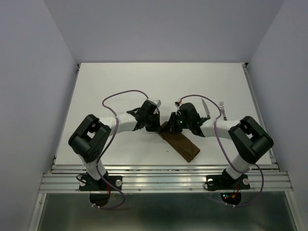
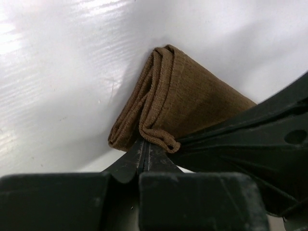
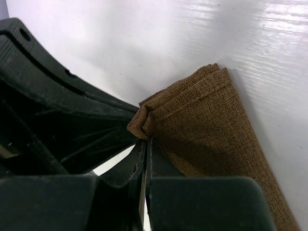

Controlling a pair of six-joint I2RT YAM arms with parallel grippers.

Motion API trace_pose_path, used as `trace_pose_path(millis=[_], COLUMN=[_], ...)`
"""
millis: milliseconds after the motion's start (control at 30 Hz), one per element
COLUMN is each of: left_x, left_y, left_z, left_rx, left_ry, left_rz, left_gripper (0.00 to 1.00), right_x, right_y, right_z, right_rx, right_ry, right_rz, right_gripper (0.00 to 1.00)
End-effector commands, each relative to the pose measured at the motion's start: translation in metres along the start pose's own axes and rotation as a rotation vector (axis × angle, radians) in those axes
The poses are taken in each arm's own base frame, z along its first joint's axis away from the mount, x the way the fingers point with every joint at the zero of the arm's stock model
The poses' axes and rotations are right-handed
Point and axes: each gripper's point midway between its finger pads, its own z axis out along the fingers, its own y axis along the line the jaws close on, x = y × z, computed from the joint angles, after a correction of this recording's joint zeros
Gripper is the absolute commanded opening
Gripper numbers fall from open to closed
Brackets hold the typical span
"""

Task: Fold the napkin into a case and place the utensils inside
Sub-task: Stuff the top corner of the smaller-rectangle-folded napkin into the folded napkin.

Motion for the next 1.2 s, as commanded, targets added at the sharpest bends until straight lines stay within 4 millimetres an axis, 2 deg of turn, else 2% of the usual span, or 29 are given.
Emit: trace_pose_path(millis=[0, 367, 567, 833, 1167], left_x=[-0.02, -0.008, -0.008, -0.013, -0.017], left_y=[-0.004, 0.004, 0.003, -0.002, -0.008], left_z=[0.009, 0.011, 0.009, 0.005, 0.0], left_rx=[0.001, -0.008, -0.004, 0.007, 0.026], left_ry=[-0.052, -0.026, -0.027, -0.03, -0.032], left_rz=[0.02, 0.012, 0.014, 0.037, 0.066], left_gripper=[0.0, 0.0, 0.0, 0.0, 0.0], right_x=[-0.013, -0.011, -0.014, -0.009, -0.013], right_y=[0.016, -0.006, -0.018, -0.029, -0.041], right_z=[-0.01, -0.022, -0.03, -0.022, -0.012], right_rx=[-0.057, 0.02, 0.065, 0.097, 0.106], right_ry=[-0.056, -0.062, -0.1, -0.073, -0.046], right_rz=[-0.027, -0.019, 0.011, 0.031, 0.044], right_gripper=[0.01, 0.01, 0.01, 0.01, 0.01])
